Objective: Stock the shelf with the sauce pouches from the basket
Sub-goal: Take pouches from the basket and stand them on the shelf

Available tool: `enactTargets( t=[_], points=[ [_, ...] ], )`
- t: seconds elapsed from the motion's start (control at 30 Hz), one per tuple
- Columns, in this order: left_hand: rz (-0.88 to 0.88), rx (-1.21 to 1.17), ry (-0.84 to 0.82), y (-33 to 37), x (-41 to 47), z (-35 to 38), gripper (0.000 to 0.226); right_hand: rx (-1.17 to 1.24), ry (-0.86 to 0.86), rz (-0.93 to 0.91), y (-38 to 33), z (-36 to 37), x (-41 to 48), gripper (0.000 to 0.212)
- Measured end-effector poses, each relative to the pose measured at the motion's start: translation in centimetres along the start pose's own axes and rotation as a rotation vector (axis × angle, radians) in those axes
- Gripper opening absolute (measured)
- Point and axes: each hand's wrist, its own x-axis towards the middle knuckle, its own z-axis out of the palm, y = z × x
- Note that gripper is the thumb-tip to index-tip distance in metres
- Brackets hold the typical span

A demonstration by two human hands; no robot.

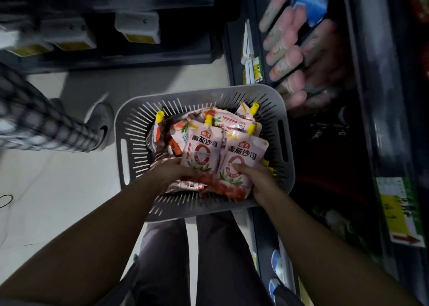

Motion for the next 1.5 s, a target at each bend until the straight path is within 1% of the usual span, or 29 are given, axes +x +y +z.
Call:
enactTargets(
  t=[0.07,0.13,0.2,0.23,0.3,0.4,0.43,0.47,0.53,0.57,0.67,0.77,0.8,0.87,0.9,0.93,1.0,1.07,1.13,1.17,1.2,1.23,1.27,1.3,1.37,1.43,1.5],
  points=[
    [0.004,-0.026,0.010,0.2,-0.4,0.6,0.053,-0.018,-0.073,0.019,-0.6,0.0,-0.4,0.034],
    [0.002,-0.042,0.032,0.5,-1.0,1.1,0.064,-0.056,-0.144,0.022,-1.5,0.6,-0.9,0.038],
    [0.011,-0.015,0.001,1.0,-1.9,1.3,0.076,-0.062,-0.226,-0.017,-2.4,1.2,-1.6,0.041],
    [0.018,-0.009,-0.031,1.3,-2.4,1.2,0.077,-0.066,-0.255,-0.036,-2.7,1.4,-1.9,0.040],
    [0.031,-0.052,-0.100,1.7,-3.7,0.9,0.069,-0.060,-0.300,-0.065,-3.8,1.9,-2.9,0.041],
    [0.122,-0.172,-0.218,2.3,-6.3,0.2,0.055,0.068,-0.364,-0.090,-6.1,2.2,-4.7,0.062],
    [0.172,-0.192,-0.270,2.9,-7.5,0.0,0.055,0.116,-0.394,-0.105,-7.2,2.1,-5.5,0.061],
    [0.219,-0.190,-0.319,4.0,-8.8,-0.1,0.054,0.146,-0.430,-0.119,-8.3,2.0,-6.6,0.056],
    [0.306,-0.129,-0.390,6.6,-11.2,-0.5,0.064,0.142,-0.490,-0.162,-10.8,1.7,-8.9,0.047],
    [0.341,-0.086,-0.404,8.0,-12.5,-0.6,0.068,0.129,-0.494,-0.196,-12.1,1.7,-10.0,0.045],
    [0.442,-0.058,-0.352,12.0,-16.1,-0.5,0.077,0.090,-0.441,-0.308,-15.8,2.0,-13.8,0.041],
    [0.590,-0.124,-0.275,15.6,-20.0,0.5,0.075,0.113,-0.439,-0.422,-19.1,2.6,-18.1,0.038],
    [0.637,-0.142,-0.256,16.5,-21.4,0.7,0.073,0.124,-0.443,-0.462,-19.9,2.8,-19.6,0.034],
    [0.702,-0.158,-0.249,18.1,-23.5,0.6,0.059,0.121,-0.444,-0.538,-21.0,3.2,-22.4,0.018],
    [0.736,-0.148,-0.256,18.7,-24.7,0.5,0.054,0.114,-0.432,-0.569,-21.4,3.3,-23.7,0.012],
    [0.771,-0.126,-0.265,19.2,-25.8,0.3,0.054,0.103,-0.423,-0.600,-21.7,3.5,-24.9,0.011],
    [0.823,-0.062,-0.283,20.2,-27.9,-0.4,0.062,0.090,-0.419,-0.667,-22.0,3.9,-27.2,0.013],
    [0.879,0.002,-0.293,20.9,-29.7,-1.1,0.064,0.112,-0.406,-0.724,-22.2,4.3,-29.2,0.021],
    [0.926,0.059,-0.299,21.8,-31.6,-1.3,0.060,0.124,-0.351,-0.798,-22.3,4.6,-31.2,0.034],
    [0.955,0.076,-0.306,22.2,-32.7,-1.3,0.052,0.117,-0.322,-0.837,-22.3,4.5,-32.2,0.037],
    [0.992,0.087,-0.318,22.6,-33.7,-1.1,0.044,0.107,-0.294,-0.881,-22.3,4.3,-33.3,0.036],
    [1.025,0.096,-0.332,23.0,-34.7,-0.9,0.042,0.102,-0.261,-0.927,-22.1,4.0,-34.5,0.032],
    [1.055,0.111,-0.355,23.3,-35.7,-0.6,0.046,0.109,-0.229,-0.968,-21.8,3.7,-35.7,0.029],
    [1.085,0.132,-0.386,23.7,-36.5,-0.2,0.055,0.122,-0.193,-1.004,-21.5,3.4,-36.8,0.028],
    [1.132,0.186,-0.461,24.3,-38.0,1.3,0.071,0.144,-0.112,-1.076,-20.7,2.3,-39.1,0.032],
    [1.150,0.262,-0.542,24.4,-39.4,3.6,0.073,0.171,0.004,-1.125,-19.5,0.8,-41.3,0.027],
    [1.157,0.340,-0.646,24.1,-40.7,6.2,0.073,0.213,0.153,-1.135,-17.9,-0.9,-43.4,0.024]
  ],
)
